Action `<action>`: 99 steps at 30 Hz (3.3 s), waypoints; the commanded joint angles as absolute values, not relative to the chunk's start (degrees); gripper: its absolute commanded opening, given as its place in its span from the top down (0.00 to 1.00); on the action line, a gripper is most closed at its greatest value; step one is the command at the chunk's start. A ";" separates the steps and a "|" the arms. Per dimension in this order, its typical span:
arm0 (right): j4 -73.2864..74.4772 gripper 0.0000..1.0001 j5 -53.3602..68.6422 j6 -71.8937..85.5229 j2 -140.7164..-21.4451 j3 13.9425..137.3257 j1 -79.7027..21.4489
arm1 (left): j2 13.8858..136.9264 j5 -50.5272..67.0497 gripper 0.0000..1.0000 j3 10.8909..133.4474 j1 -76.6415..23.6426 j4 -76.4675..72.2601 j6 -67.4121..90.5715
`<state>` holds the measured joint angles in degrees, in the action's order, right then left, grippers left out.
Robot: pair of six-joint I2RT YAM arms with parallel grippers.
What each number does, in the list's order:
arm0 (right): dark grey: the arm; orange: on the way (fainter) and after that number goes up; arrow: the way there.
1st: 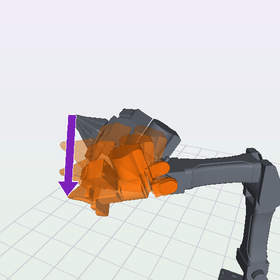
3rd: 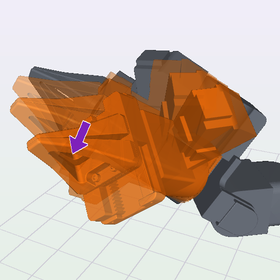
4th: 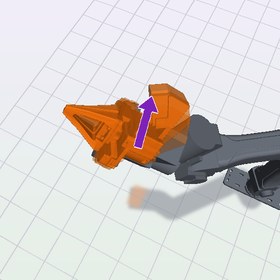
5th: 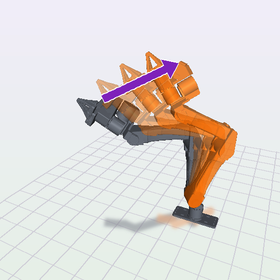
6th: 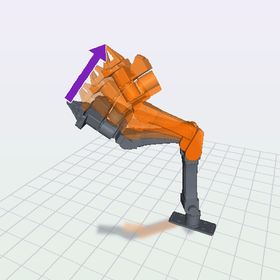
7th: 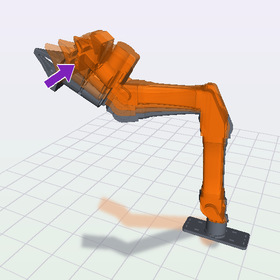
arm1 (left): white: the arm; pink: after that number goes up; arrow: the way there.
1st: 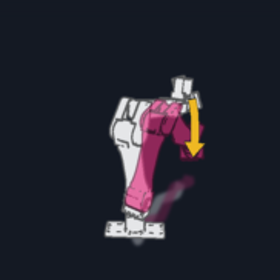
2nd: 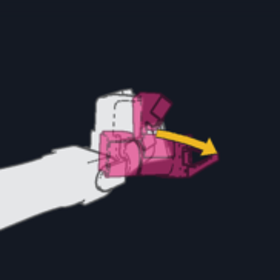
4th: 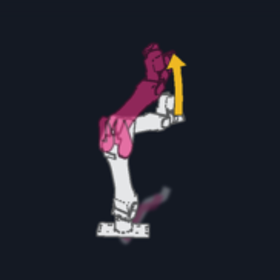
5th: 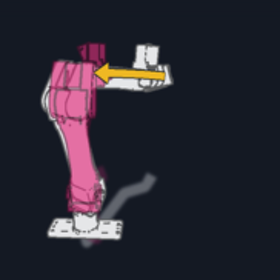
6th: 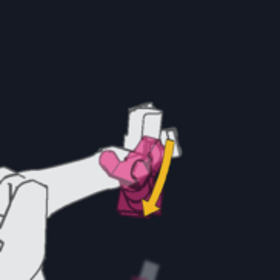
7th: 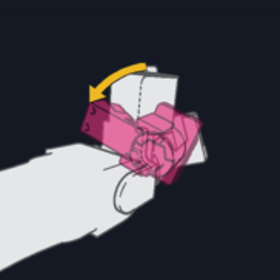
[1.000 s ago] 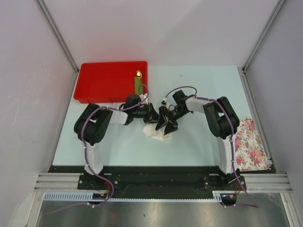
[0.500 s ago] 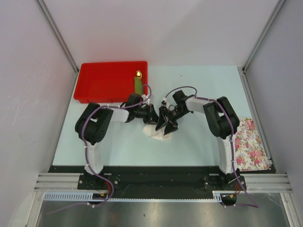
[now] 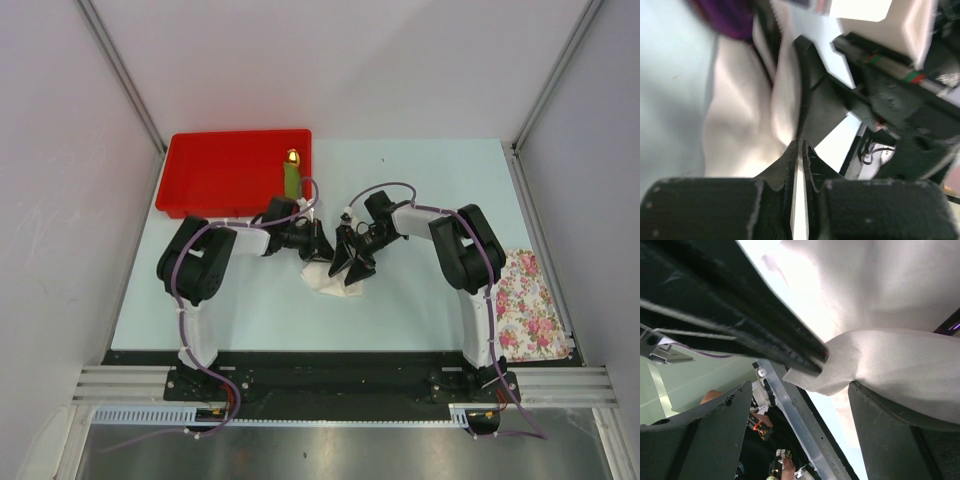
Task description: Place the utensils on the paper napkin and roll it up
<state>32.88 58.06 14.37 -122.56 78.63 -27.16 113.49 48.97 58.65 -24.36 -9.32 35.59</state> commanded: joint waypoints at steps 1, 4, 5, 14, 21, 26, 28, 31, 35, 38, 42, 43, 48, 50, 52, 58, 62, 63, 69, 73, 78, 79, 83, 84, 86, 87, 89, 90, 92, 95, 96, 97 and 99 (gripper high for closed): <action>28.74 0.17 53.35 11.87 -122.70 78.49 -27.51 | 111.88 53.08 0.87 59.85 -25.04 -16.43 39.64; 28.74 0.17 53.35 11.78 -122.70 78.57 -27.51 | 111.80 53.79 0.85 59.85 -26.01 -17.49 40.52; 28.83 0.17 53.35 11.78 -122.78 78.57 -27.51 | 111.97 53.79 0.85 59.77 -26.19 -18.27 40.69; 28.92 0.17 53.26 11.69 -122.70 78.57 -27.42 | 112.94 52.21 0.86 59.33 -26.98 -11.44 37.18; 29.00 0.18 53.61 11.86 -122.61 78.66 -27.25 | 112.59 48.61 0.92 59.06 -25.23 -4.75 30.60; 29.18 0.24 55.28 14.32 -121.21 80.06 -26.37 | 113.55 45.97 0.99 60.03 -25.22 -2.29 28.22; 30.31 0.26 55.55 14.50 -120.41 81.12 -25.76 | 114.34 45.36 1.00 60.55 -25.22 -1.85 27.95; 31.72 0.32 54.50 14.50 -118.66 82.09 -24.44 | 114.87 44.39 1.00 60.82 -25.22 -0.97 27.34; 33.92 0.50 48.81 12.92 -116.55 82.35 -23.82 | 114.87 43.77 1.00 60.47 -25.31 -1.40 27.68; 34.63 0.73 43.10 11.08 -115.05 82.44 -24.43 | 114.87 43.68 1.00 59.94 -25.31 -2.20 28.21; 34.90 1.00 35.70 10.02 -114.52 83.32 -26.10 | 114.87 43.51 1.00 59.59 -25.40 -3.16 28.83; 34.72 1.00 34.81 10.11 -114.78 83.58 -26.28 | 114.96 43.59 1.00 59.42 -25.40 -3.51 28.83; 33.14 1.00 32.08 11.16 -116.28 84.29 -27.33 | 114.79 43.42 1.00 59.06 -25.40 -3.69 28.83; 32.87 1.00 31.38 11.60 -117.33 84.99 -27.51 | 114.87 43.42 1.00 58.98 -25.40 -3.69 28.65; 31.56 1.00 31.38 11.95 -117.86 85.17 -27.60 | 114.79 43.42 1.00 58.97 -25.40 -3.78 28.65; 29.62 1.00 31.64 13.09 -119.97 85.52 -27.77 | 114.79 43.59 1.00 58.97 -25.40 -3.78 28.56; 28.13 1.00 28.92 12.57 -121.02 85.17 -28.12 | 115.14 43.51 1.00 59.06 -25.40 -3.95 28.65; 28.04 1.00 28.05 12.13 -121.72 84.90 -28.21 | 115.05 43.51 1.00 59.06 -25.40 -3.87 28.65; 30.67 1.00 20.31 11.43 -123.66 84.56 -28.21 | 114.35 42.80 1.00 58.27 -25.05 -4.39 29.18; 32.17 1.00 18.63 10.46 -123.49 84.20 -28.48 | 114.17 42.80 1.00 58.10 -24.87 -4.66 29.71; 32.43 1.00 15.31 9.49 -122.52 82.10 -29.00 | 113.47 42.45 1.00 57.66 -24.87 -5.01 29.88; 32.00 1.00 15.55 9.32 -122.35 81.65 -28.92 | 113.29 42.63 1.00 57.48 -24.87 -5.27 29.97; 31.03 1.00 18.36 8.61 -122.96 81.47 -28.92 | 109.61 45.69 0.98 55.20 -25.14 -14.46 32.25; 30.85 1.00 18.98 8.53 -123.05 81.47 -28.92 | 108.12 46.31 0.97 54.33 -25.31 -16.07 33.82; 30.50 1.00 19.86 8.53 -123.22 81.47 -29.00 | 107.32 47.28 0.94 54.58 -26.19 -17.22 33.93; 30.41 1.00 20.12 8.61 -123.40 81.39 -28.92 | 106.88 47.55 0.94 54.49 -26.54 -17.66 34.36; 30.50 1.00 20.48 8.53 -123.49 81.39 -29.00 | 106.35 47.72 0.93 54.23 -27.59 -18.71 34.72; 30.50 1.00 20.57 8.44 -123.49 81.21 -29.00 | 106.43 47.72 0.93 54.05 -28.03 -19.07 35.06; 30.50 1.00 20.83 8.61 -123.22 81.12 -28.92 | 107.40 46.68 0.93 53.96 -28.83 -19.25 35.51; 30.41 1.00 21.53 8.96 -122.70 81.03 -28.92 | 110.03 45.36 0.95 54.14 -29.27 -19.42 36.56; 30.32 1.00 21.88 9.05 -122.61 80.95 -28.92 | 110.74 45.09 0.95 54.23 -29.27 -19.68 37.35; 30.41 1.00 22.15 9.05 -122.43 81.21 -28.92 | 111.26 44.74 0.96 54.23 -29.35 -19.95 37.79; 30.50 1.00 22.93 9.23 -122.17 81.30 -28.92 | 112.58 43.34 0.98 54.49 -29.36 -19.52 37.88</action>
